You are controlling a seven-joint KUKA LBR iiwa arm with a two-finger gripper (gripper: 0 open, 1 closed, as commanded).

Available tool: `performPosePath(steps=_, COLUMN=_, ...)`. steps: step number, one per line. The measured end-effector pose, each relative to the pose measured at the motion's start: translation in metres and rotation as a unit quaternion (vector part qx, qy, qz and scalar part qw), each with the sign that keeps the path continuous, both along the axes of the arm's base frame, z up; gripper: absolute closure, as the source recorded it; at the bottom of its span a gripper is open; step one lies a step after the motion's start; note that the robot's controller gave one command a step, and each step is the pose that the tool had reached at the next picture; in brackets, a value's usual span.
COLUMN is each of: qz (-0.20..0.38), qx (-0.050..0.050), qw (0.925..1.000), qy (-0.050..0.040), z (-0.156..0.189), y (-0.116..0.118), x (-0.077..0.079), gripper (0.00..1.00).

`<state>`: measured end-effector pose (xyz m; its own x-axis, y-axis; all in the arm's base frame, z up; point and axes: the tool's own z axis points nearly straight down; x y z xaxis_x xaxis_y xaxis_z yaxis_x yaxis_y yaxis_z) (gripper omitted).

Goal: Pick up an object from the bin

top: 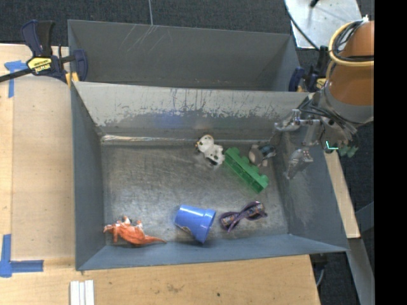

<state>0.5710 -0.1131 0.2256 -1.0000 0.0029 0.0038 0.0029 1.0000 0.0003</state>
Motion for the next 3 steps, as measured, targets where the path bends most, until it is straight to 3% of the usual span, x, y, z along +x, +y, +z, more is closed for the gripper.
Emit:
performPosePath(steps=1, qz=0.001, qx=0.000, qw=1.0000, qy=-0.0032, z=0.004, y=0.001, x=0.001, gripper=0.00)
performPosePath(steps=2, qz=0.001, qx=-0.001, qw=1.0000, qy=-0.0065, z=-0.063, y=0.007, x=0.017, gripper=0.00)
performPosePath(steps=3, qz=-0.035, qx=0.000, qw=0.9994, qy=-0.0018, z=-0.101, y=0.007, x=0.022, gripper=0.00)
